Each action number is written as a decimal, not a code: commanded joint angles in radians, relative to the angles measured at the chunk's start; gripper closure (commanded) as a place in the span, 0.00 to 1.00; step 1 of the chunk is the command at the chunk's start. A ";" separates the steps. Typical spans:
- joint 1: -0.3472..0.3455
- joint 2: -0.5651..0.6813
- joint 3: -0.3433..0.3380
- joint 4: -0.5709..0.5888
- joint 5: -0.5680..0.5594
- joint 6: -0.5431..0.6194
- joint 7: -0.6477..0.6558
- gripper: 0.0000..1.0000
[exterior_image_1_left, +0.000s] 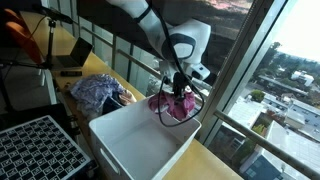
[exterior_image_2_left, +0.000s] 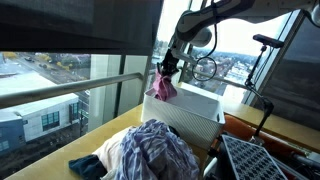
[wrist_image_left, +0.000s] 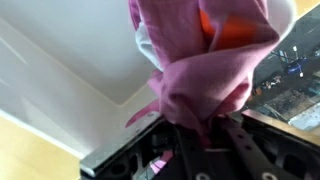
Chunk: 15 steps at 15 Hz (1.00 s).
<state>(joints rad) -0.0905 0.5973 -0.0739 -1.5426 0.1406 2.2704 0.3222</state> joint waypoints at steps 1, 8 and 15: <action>0.053 -0.176 -0.004 -0.077 -0.010 -0.017 0.037 0.96; 0.231 -0.406 0.060 -0.326 -0.120 0.030 0.165 0.96; 0.336 -0.404 0.174 -0.636 -0.114 0.120 0.290 0.96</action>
<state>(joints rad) 0.2258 0.1997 0.0670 -2.0618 0.0215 2.3246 0.5777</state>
